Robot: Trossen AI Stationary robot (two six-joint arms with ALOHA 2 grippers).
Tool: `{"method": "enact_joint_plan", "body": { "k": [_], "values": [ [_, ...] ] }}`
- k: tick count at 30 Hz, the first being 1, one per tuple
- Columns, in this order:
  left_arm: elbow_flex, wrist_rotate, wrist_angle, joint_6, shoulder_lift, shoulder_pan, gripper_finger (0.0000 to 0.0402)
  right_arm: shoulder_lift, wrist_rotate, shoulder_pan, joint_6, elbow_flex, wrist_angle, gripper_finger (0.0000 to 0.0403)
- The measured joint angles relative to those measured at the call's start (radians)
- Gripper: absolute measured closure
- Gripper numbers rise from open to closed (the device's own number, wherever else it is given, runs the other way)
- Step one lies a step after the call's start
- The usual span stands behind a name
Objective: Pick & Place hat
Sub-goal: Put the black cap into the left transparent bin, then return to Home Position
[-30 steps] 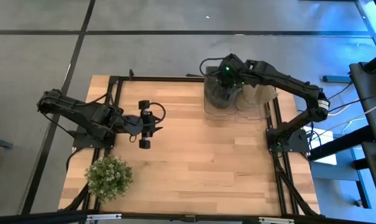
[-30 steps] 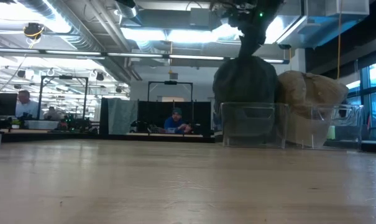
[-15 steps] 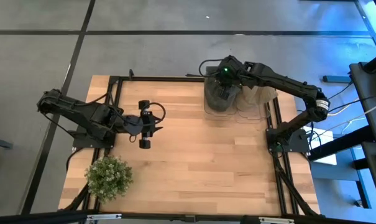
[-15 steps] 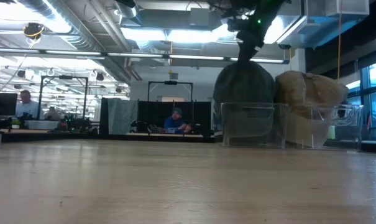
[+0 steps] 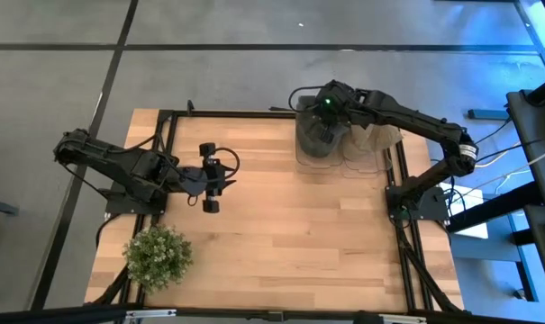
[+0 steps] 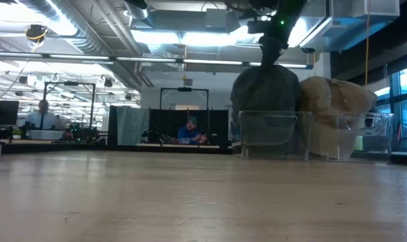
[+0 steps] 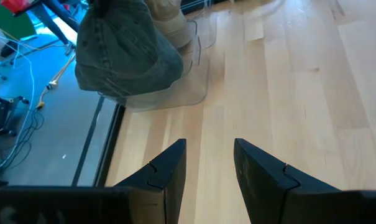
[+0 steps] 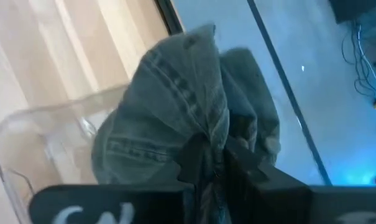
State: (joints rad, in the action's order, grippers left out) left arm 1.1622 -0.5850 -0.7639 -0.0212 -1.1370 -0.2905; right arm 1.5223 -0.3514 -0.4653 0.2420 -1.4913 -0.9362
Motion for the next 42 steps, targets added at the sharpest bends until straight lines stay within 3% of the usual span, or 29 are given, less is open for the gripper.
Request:
{"method": "enact_joint_plan", "body": {
  "k": [7,18,22,28,33,38,42],
  "values": [
    [0.000,0.000,0.000,0.000,0.000,0.000,0.0272,0.000,0.080,-0.006,0.002,0.046,-0.001,0.0356],
    [0.000,0.001,0.000,0.000,0.000,0.000,0.0272,0.000,0.009,-0.005,-0.024,0.053,-0.008,0.0350],
    [0.000,0.001,0.000,0.000,0.000,0.000,0.0272,0.000,0.007,-0.005,-0.019,0.053,-0.008,0.0311],
    [0.000,0.001,0.000,0.000,0.000,0.000,0.0272,0.000,-0.024,0.002,-0.023,0.046,-0.009,0.0204],
    [0.000,0.002,0.000,-0.054,0.000,0.000,0.0272,-0.013,-0.015,0.041,-0.060,-0.041,-0.059,0.0146],
    [0.000,0.025,0.019,0.004,0.000,0.003,0.0272,-0.126,0.145,0.133,-0.191,-0.089,-0.070,0.0126],
    [-0.022,0.225,0.075,0.062,0.051,0.065,0.0272,-0.289,0.249,0.233,-0.262,0.043,-0.010,0.0125]
  ]
}}
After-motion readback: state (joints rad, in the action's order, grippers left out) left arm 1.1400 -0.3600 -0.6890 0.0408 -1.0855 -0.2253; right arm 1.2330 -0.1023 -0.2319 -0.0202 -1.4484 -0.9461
